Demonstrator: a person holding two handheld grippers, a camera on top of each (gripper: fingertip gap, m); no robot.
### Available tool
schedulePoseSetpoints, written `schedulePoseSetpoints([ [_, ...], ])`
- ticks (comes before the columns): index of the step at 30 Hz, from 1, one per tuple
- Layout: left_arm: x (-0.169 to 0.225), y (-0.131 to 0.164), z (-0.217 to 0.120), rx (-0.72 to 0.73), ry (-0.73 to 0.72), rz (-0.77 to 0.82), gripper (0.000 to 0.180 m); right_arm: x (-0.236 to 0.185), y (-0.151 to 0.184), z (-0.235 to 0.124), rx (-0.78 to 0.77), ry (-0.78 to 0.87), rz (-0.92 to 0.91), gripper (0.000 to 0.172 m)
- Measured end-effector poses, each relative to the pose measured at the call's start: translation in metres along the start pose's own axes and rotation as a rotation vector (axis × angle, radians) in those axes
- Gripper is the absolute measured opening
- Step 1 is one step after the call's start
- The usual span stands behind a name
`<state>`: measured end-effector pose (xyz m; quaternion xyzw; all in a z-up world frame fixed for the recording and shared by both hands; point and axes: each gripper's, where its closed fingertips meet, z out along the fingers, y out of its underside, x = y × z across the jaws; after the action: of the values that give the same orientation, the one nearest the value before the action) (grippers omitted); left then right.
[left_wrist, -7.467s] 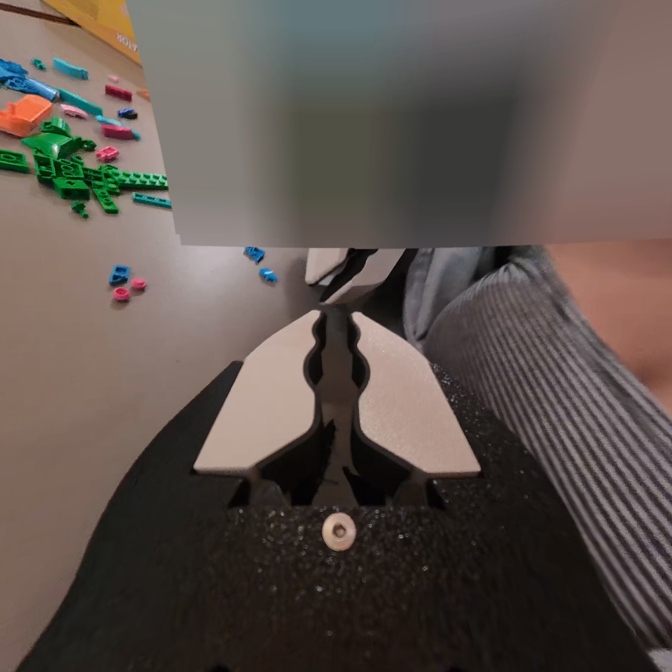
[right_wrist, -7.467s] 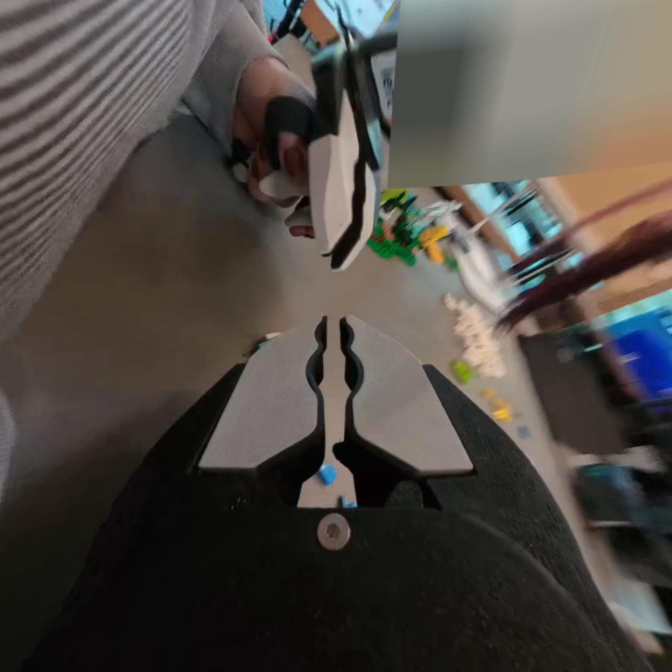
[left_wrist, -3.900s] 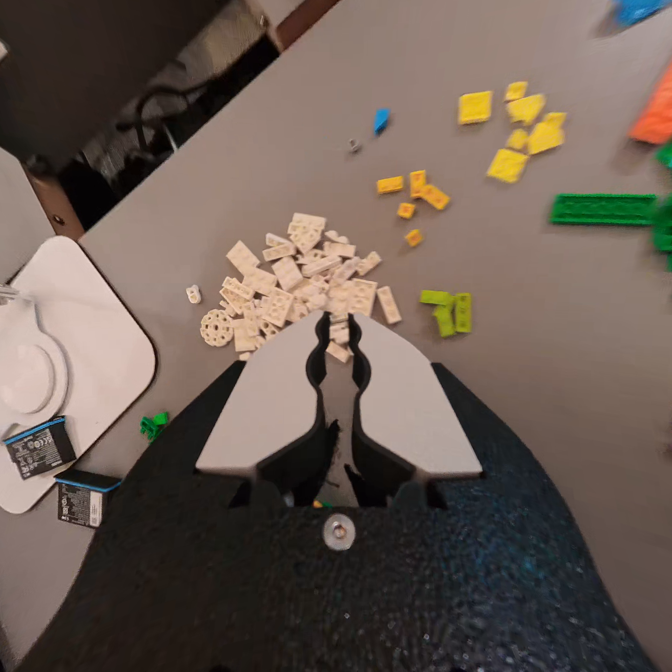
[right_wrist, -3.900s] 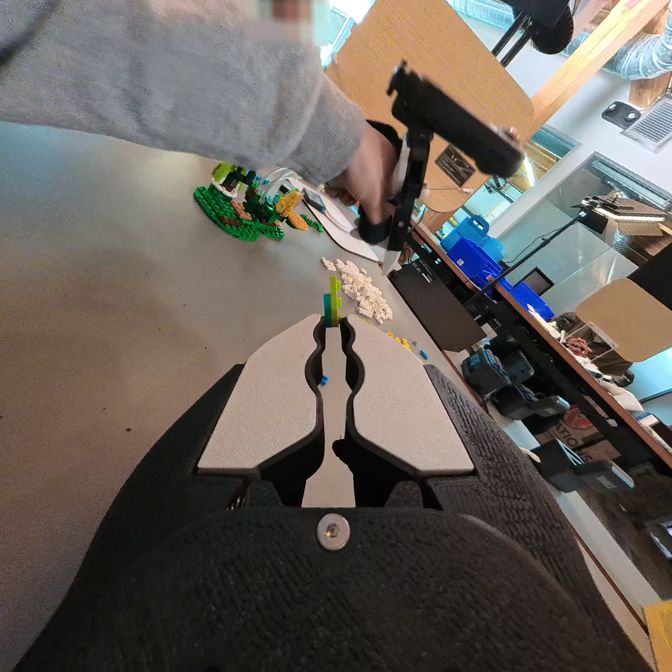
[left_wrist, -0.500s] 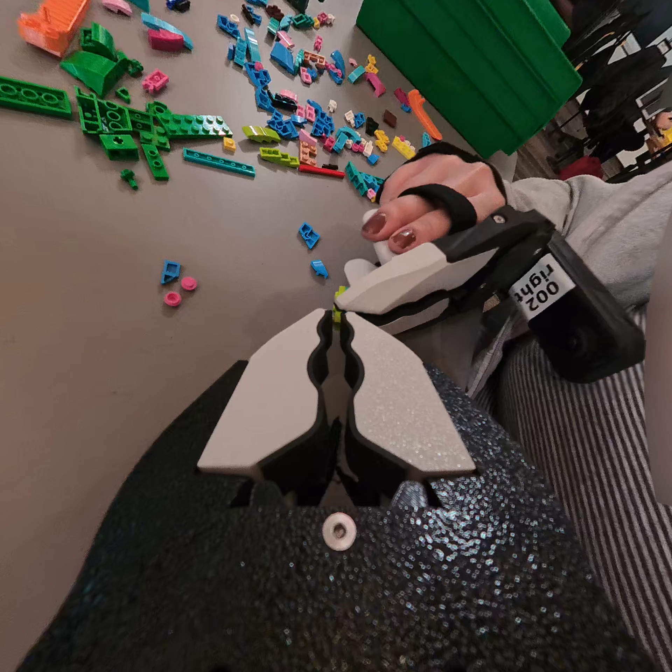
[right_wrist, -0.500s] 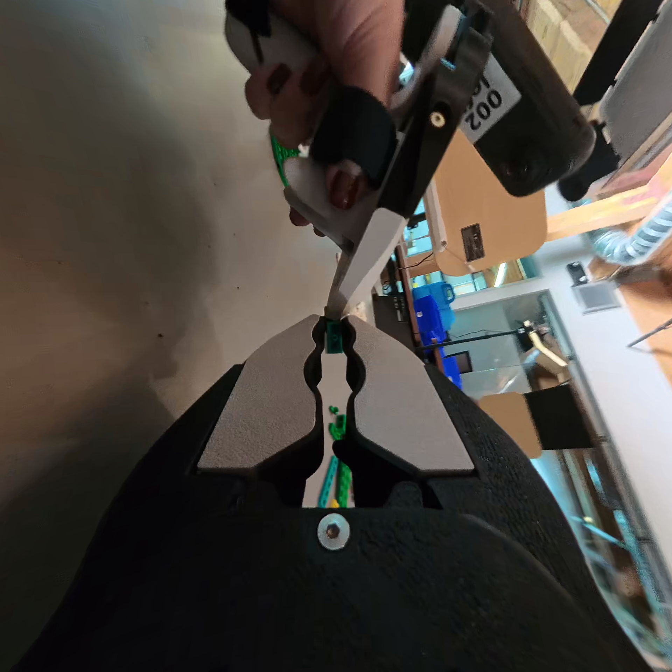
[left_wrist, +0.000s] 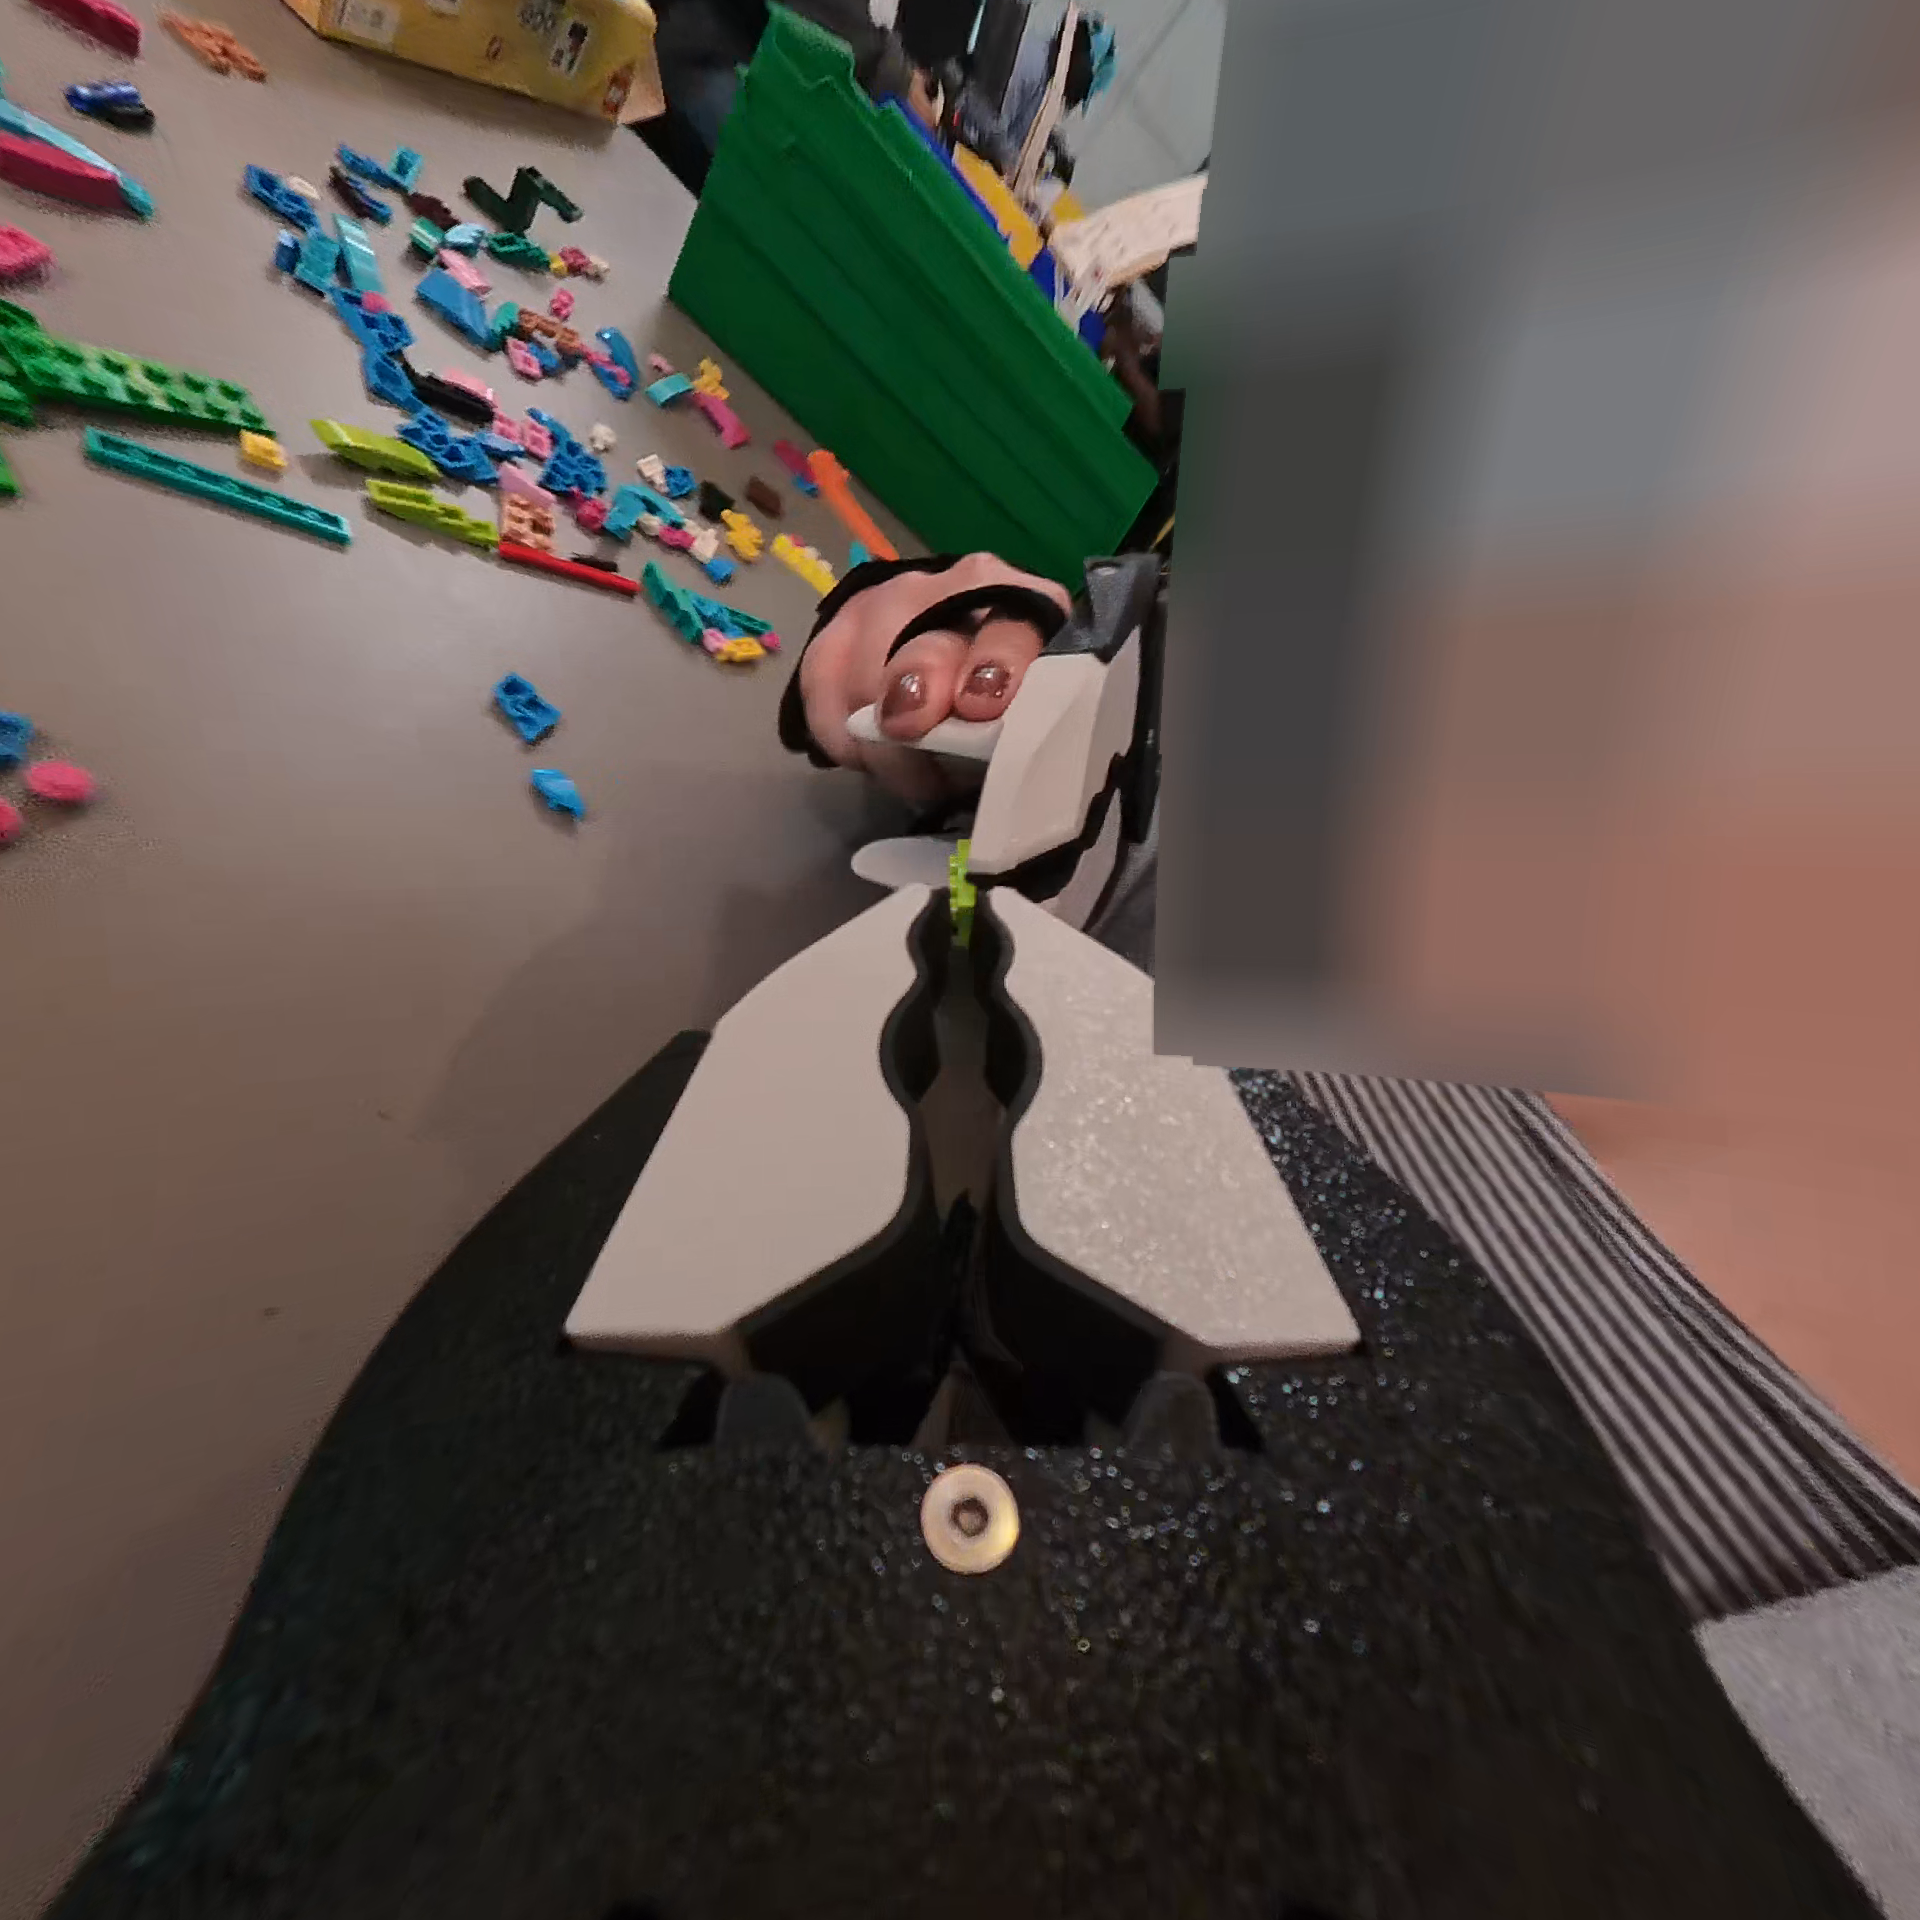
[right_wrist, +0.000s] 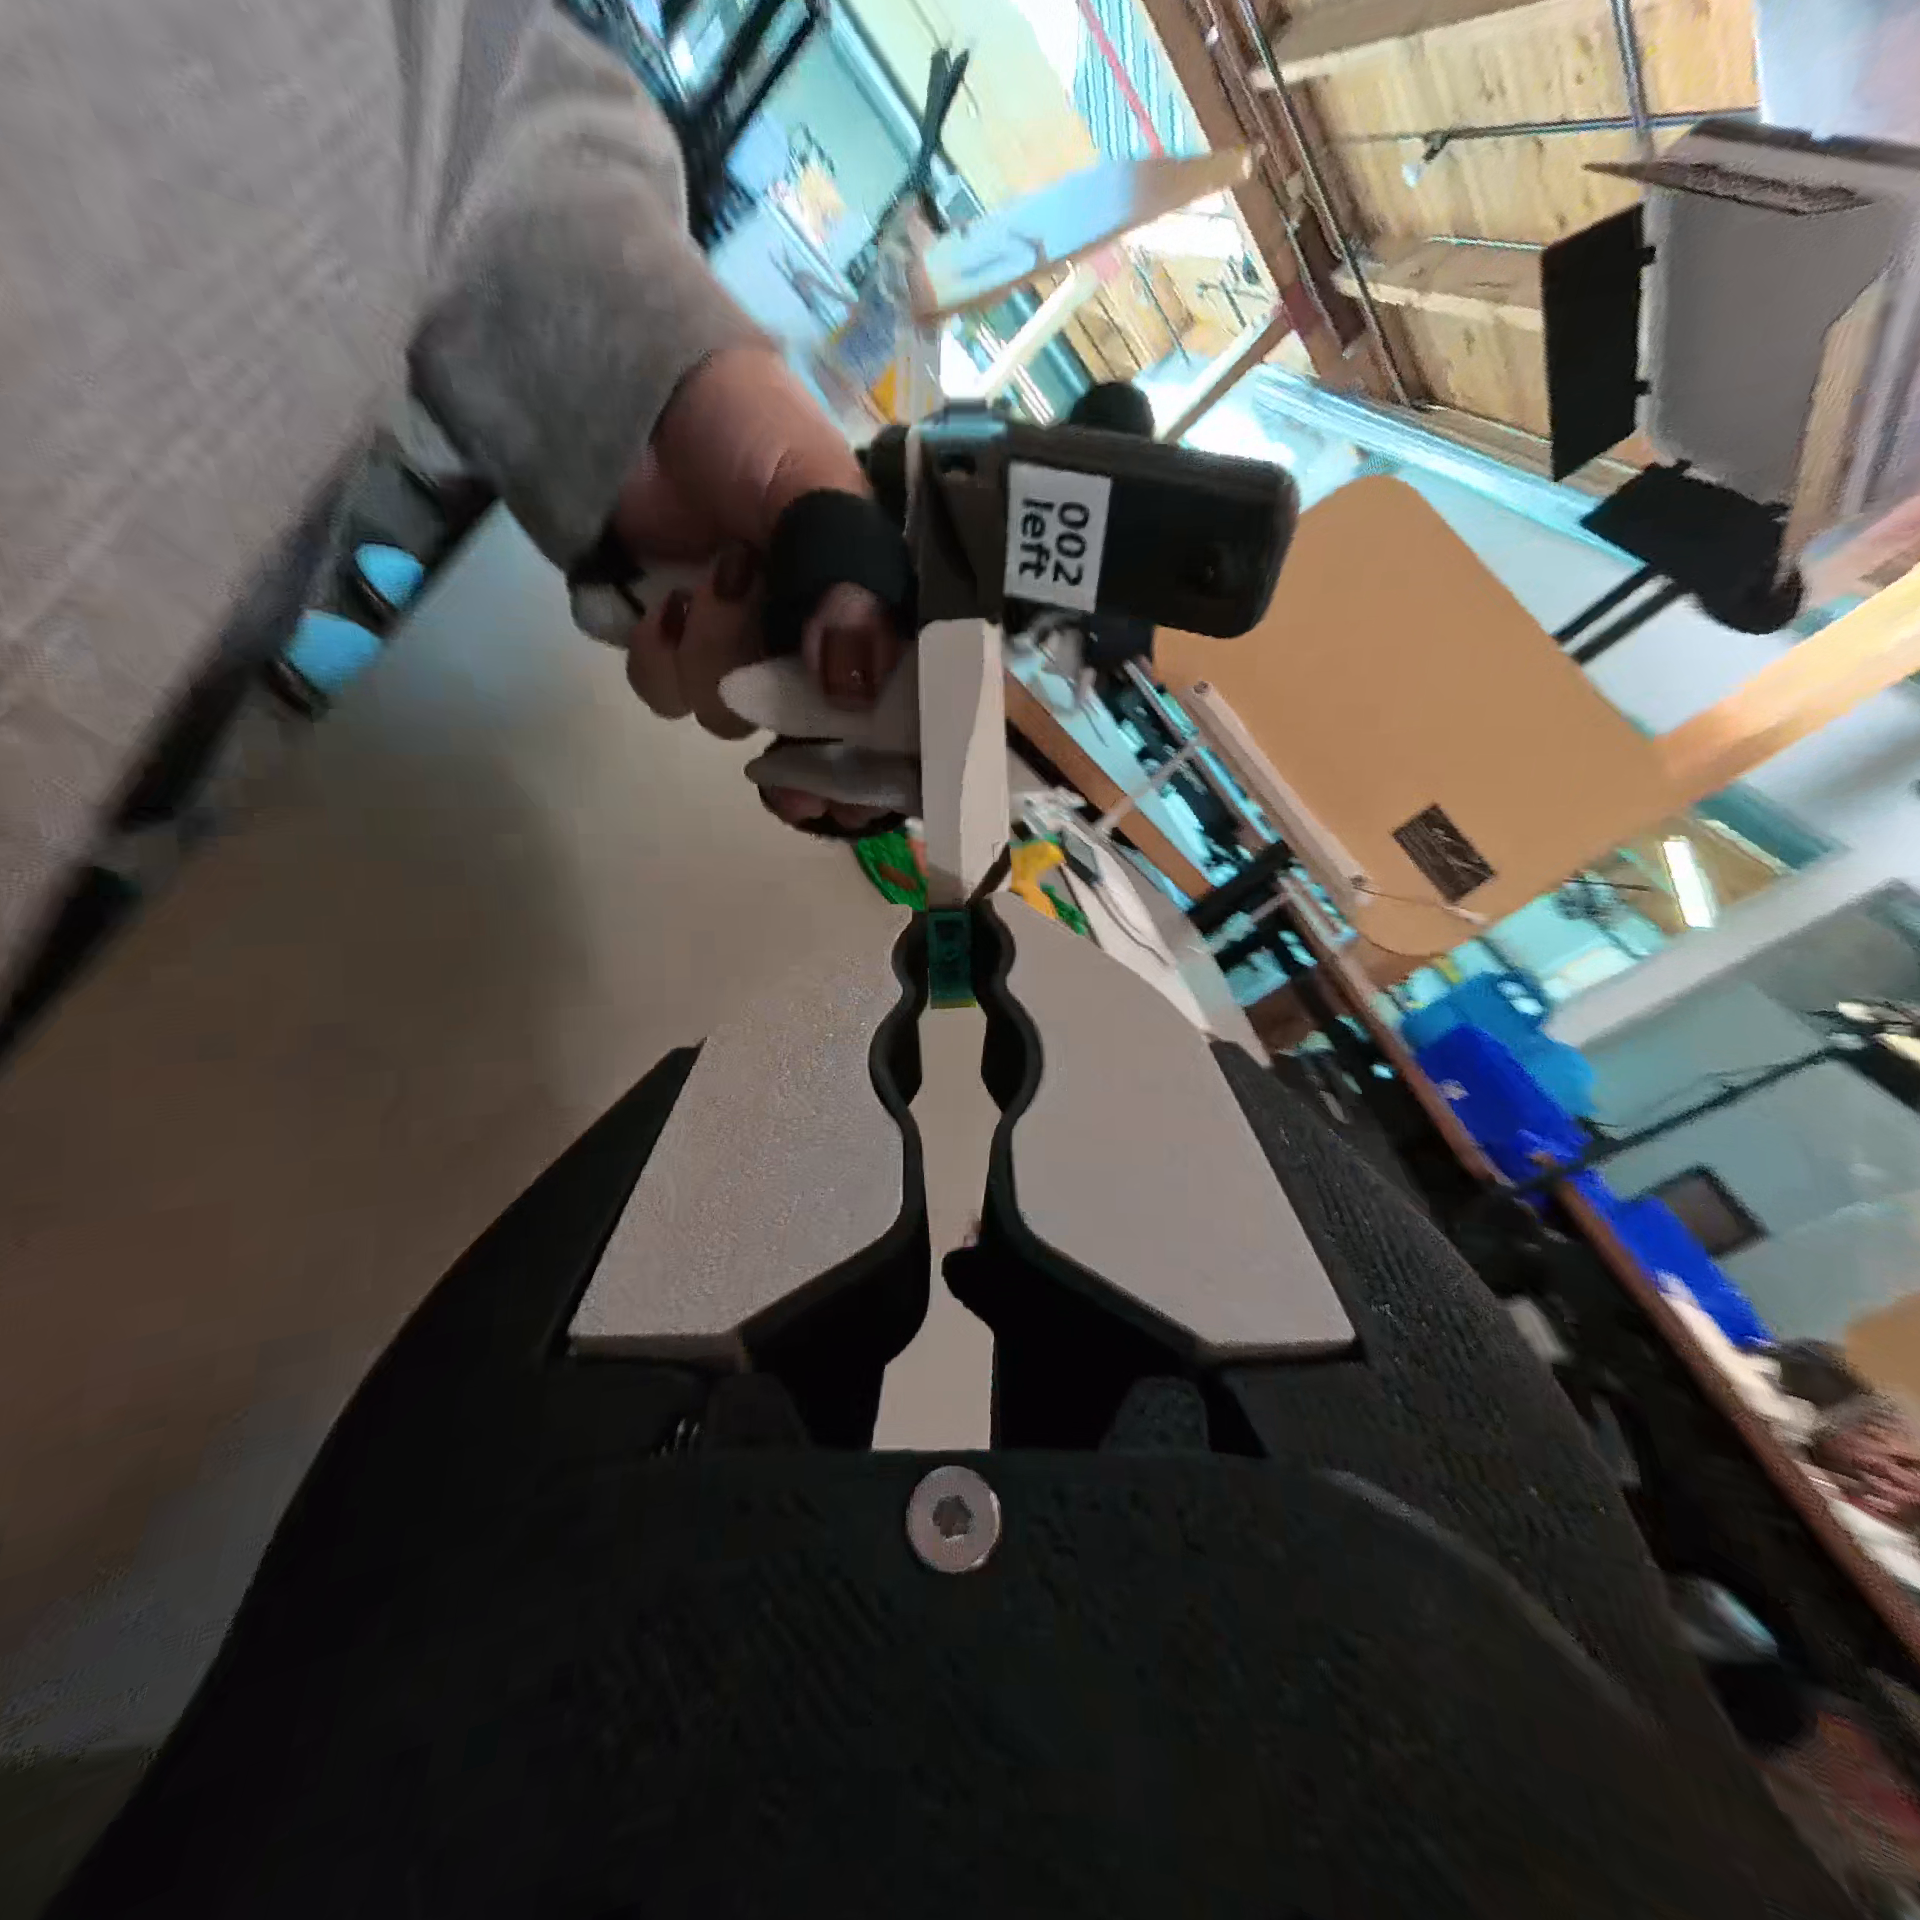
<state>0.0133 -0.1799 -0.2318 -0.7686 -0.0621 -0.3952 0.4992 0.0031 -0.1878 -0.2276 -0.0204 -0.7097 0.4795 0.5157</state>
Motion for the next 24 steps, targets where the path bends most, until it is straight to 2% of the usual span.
schedulePoseSetpoints([
  [3,0.012,0.013,-0.001,0.060,0.030,-0.071,0.008,-0.012,-0.017,-0.005,0.070,-0.071,0.113,0.005],
  [4,-0.019,0.029,-0.011,0.011,-0.182,-0.053,0.004,-0.009,-0.027,-0.009,0.130,-0.062,0.157,0.006],
  [5,-0.038,0.038,-0.030,0.039,-0.279,-0.084,0.004,0.011,-0.047,-0.020,0.242,-0.004,0.244,0.005],
  [6,-0.022,0.024,-0.040,0.199,-0.111,-0.240,0.003,0.031,-0.052,-0.028,0.259,0.043,0.298,0.006],
  [7,-0.018,0.019,-0.045,0.263,-0.085,-0.273,0.003,0.040,-0.049,-0.032,0.256,0.076,0.277,0.006],
  [8,-0.021,0.027,-0.040,0.202,-0.171,-0.190,0.004,0.035,-0.037,-0.028,0.203,0.053,0.259,0.006],
  [9,-0.015,0.028,-0.032,0.168,-0.169,-0.133,0.004,0.024,-0.025,-0.022,0.162,0.021,0.266,0.006],
  [11,-0.009,0.019,-0.024,0.180,-0.113,-0.067,0.004,0.005,-0.009,-0.011,0.094,-0.040,0.226,0.006],
  [13,-0.017,0.010,-0.028,0.214,-0.151,0.006,0.004,0.004,0.003,-0.008,0.047,-0.022,0.154,0.006],
  [16,-0.021,-0.007,-0.034,0.276,-0.202,0.166,0.004,0.011,0.019,-0.007,-0.012,0.009,0.188,0.006],
  [21,-0.046,-0.050,-0.055,0.386,-0.559,0.635,0.004,0.033,0.051,0.007,-0.178,0.079,0.151,0.006],
  [24,-0.063,-0.073,-0.070,0.470,-0.753,0.784,0.004,0.053,0.066,0.023,-0.242,0.069,0.208,0.007],
])
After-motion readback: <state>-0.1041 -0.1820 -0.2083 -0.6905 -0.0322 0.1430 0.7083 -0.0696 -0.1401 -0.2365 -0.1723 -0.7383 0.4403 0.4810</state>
